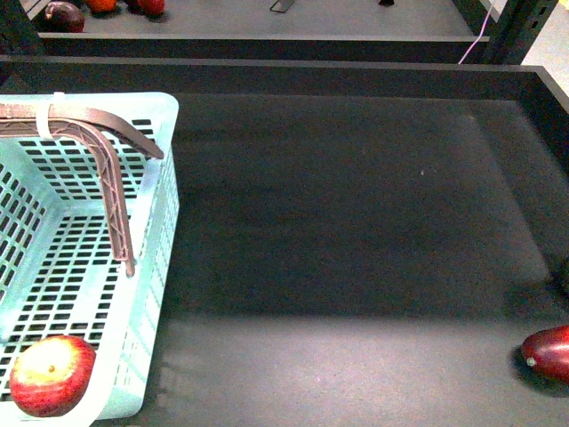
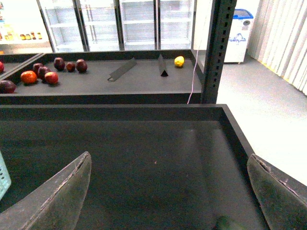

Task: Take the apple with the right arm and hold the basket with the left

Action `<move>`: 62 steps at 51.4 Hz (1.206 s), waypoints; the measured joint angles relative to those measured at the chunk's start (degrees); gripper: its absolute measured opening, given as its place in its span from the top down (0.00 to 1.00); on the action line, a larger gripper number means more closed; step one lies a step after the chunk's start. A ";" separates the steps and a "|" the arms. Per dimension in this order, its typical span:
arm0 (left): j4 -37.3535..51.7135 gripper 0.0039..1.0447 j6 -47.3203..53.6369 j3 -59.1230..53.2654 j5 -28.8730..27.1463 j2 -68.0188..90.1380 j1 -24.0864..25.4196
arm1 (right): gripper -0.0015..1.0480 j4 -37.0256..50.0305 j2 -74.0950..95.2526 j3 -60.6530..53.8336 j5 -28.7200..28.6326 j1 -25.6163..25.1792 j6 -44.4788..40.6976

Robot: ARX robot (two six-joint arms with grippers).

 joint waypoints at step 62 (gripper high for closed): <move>48.94 0.97 85.96 -40.65 6.69 -36.00 0.76 | 0.08 0.00 -0.02 0.00 0.02 0.00 0.00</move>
